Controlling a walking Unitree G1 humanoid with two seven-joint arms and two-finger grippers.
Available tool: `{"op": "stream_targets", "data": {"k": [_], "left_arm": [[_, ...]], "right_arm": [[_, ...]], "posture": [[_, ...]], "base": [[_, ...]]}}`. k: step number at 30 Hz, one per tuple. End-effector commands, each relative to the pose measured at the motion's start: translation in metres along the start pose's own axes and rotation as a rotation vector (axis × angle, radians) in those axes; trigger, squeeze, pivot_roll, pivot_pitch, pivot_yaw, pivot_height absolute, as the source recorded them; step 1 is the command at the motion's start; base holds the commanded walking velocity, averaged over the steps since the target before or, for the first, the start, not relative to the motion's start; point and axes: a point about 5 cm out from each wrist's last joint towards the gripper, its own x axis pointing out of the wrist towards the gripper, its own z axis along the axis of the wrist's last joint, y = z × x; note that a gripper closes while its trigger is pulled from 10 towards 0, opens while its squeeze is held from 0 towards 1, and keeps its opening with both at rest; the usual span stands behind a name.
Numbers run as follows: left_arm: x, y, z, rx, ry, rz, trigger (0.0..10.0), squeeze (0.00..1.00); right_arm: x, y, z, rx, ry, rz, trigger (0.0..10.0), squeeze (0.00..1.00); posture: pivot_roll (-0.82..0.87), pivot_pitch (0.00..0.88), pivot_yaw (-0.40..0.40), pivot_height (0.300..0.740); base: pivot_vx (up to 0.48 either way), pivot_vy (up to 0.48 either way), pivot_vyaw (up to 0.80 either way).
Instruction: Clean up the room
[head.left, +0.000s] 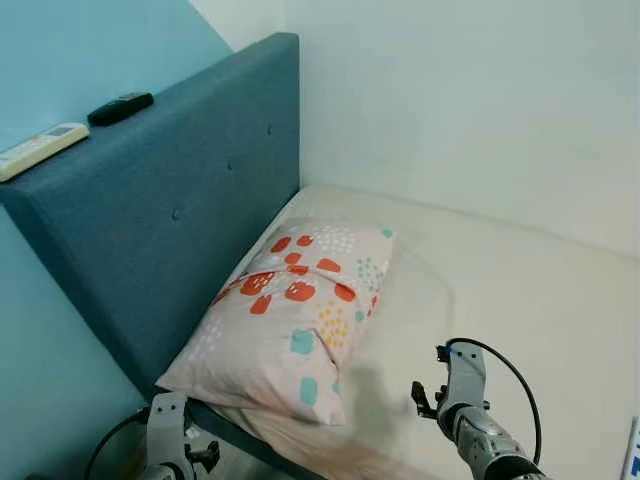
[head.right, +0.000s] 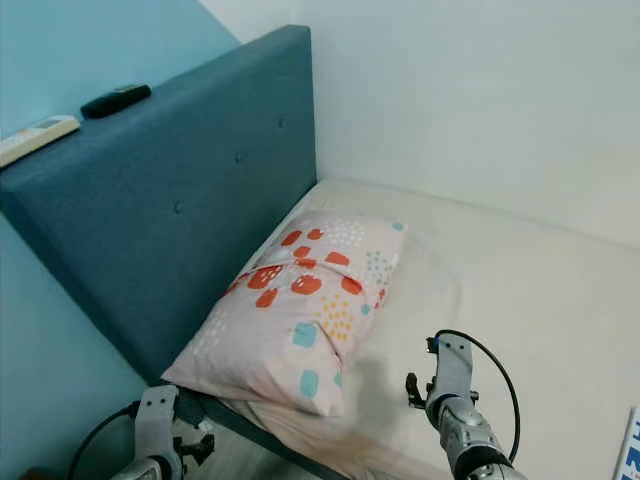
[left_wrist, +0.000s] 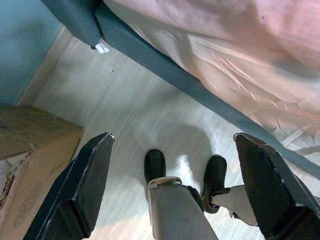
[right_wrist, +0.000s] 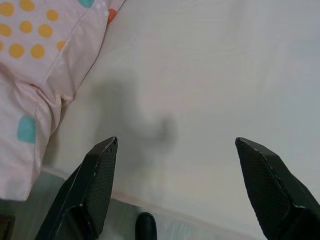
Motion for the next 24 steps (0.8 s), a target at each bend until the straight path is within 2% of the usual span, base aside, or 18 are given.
{"op": "stream_targets", "data": {"k": [1, 8, 17, 24], "left_arm": [[-0.0024, 0.0075, -0.0043, 0.009, 0.009, 0.022, 10.0, 0.00], [-0.0023, 0.0078, -0.0031, -0.012, -0.003, 0.029, 10.0, 0.00], [-0.0019, 0.0083, 0.0006, -0.028, -0.022, 0.035, 10.0, 0.00], [-0.0020, 0.0081, 0.0003, 0.010, -0.017, 0.025, 10.0, 0.00]], "right_arm": [[-0.0006, 0.0011, -0.0033, -0.012, 0.002, 0.010, 10.0, 0.00], [-0.0006, 0.0055, -0.0038, -0.004, -0.008, 0.037, 10.0, 0.00], [-0.0004, 0.0083, -0.0033, -0.004, -0.016, 0.053, 10.0, 0.00], [-0.0003, 0.0086, -0.0024, -0.011, -0.019, 0.060, 10.0, 0.00]], "posture": [[0.04, 0.011, -0.019, 0.740], [0.04, 0.010, -0.017, 0.740], [0.04, 0.010, -0.017, 0.740], [0.04, 0.001, -0.020, 0.740]], "base": [[0.356, 0.000, 0.00], [0.323, 0.000, 0.00], [0.000, 0.000, 0.00], [0.041, 0.000, 0.00]]}}
